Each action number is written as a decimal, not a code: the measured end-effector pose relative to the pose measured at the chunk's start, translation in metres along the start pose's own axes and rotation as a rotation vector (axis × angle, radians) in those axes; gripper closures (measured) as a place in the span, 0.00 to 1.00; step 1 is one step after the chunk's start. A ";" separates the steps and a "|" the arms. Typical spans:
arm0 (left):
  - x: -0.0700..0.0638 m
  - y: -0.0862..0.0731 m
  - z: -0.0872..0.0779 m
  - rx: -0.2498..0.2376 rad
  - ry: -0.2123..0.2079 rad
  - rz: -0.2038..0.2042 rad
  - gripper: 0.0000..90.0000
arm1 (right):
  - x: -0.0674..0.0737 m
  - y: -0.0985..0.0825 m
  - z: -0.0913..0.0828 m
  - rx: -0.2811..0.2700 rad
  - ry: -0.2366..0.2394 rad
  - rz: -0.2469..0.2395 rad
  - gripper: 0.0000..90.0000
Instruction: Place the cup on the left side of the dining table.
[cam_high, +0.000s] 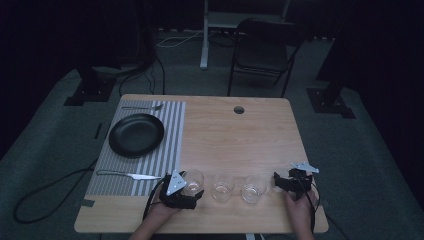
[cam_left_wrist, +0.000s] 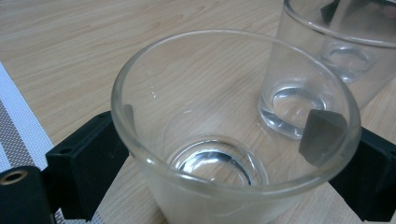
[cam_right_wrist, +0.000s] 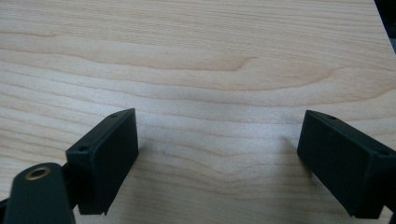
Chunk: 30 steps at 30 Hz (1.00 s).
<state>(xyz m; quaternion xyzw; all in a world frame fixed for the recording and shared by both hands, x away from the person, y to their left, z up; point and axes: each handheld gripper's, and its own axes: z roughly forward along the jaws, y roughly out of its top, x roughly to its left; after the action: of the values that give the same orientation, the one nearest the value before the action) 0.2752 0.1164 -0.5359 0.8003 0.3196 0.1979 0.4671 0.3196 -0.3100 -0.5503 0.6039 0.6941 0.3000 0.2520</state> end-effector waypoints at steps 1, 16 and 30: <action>0.000 0.000 0.000 -0.002 -0.003 -0.004 0.08 | 0.000 0.000 0.000 0.000 0.000 0.000 0.13; 0.000 0.002 0.002 -0.021 -0.013 0.000 0.19 | 0.000 0.000 0.000 0.000 0.000 0.000 0.13; 0.001 0.012 0.004 0.055 0.023 -0.022 0.22 | 0.000 0.000 0.000 0.000 0.000 0.000 0.13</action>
<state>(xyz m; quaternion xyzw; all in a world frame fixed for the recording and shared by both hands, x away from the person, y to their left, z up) 0.2823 0.1096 -0.5274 0.8071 0.3388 0.1930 0.4434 0.3196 -0.3100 -0.5503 0.6037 0.6942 0.3000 0.2521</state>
